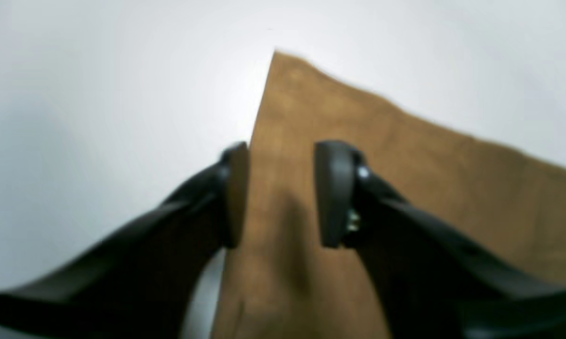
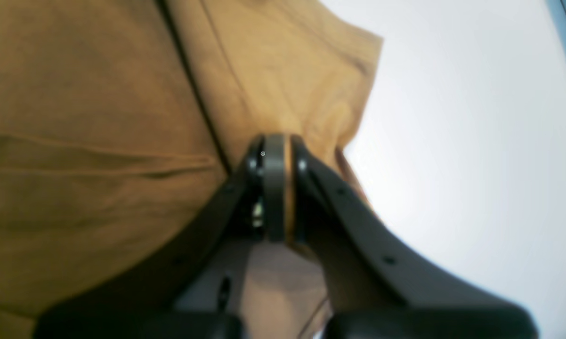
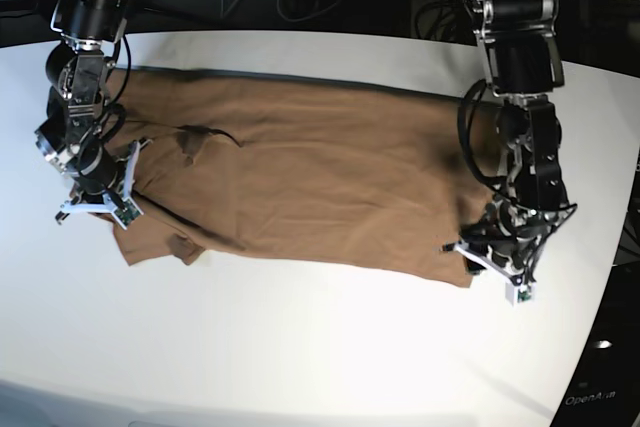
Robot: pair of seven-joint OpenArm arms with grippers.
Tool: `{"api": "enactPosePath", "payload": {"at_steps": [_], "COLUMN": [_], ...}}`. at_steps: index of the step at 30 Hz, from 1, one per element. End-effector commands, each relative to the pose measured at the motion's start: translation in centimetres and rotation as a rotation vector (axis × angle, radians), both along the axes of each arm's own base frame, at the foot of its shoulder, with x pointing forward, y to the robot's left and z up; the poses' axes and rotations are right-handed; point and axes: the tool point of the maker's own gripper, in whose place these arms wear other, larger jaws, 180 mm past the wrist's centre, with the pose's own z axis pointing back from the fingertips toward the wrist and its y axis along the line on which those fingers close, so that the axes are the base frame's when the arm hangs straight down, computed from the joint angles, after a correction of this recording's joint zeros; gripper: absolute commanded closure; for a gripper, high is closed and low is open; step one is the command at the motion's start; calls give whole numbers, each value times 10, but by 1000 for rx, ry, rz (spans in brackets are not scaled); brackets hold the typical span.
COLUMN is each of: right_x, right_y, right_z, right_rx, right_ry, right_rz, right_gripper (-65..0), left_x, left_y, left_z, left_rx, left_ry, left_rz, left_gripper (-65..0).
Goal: Fold the T-shirt properly
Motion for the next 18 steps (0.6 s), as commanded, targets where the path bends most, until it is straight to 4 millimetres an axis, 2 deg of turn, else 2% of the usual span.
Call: {"api": "enactPosePath", "payload": {"at_steps": [1, 4, 6, 12, 18], "right_x": [12, 12, 12, 12, 12], "right_y": [-5, -5, -5, -6, -10], "right_z": [17, 17, 17, 17, 18], "right_rx": [-7, -7, -9, -10, -20], "right_ry": [-56, -56, -56, -55, -54], "right_rz": [3, 3, 3, 2, 1], "right_gripper": [-9, -9, -9, -9, -9], "left_x": [13, 21, 27, 36, 44], "left_y": [3, 5, 10, 13, 13], "left_z": [17, 18, 12, -20, -33], "left_rx": [2, 0, -2, -31, -43], "left_ry": [-50, -52, -51, -13, -19], "left_rz": [0, 6, 15, 44, 60], "left_gripper": [-336, -456, -491, -490, -490]}}
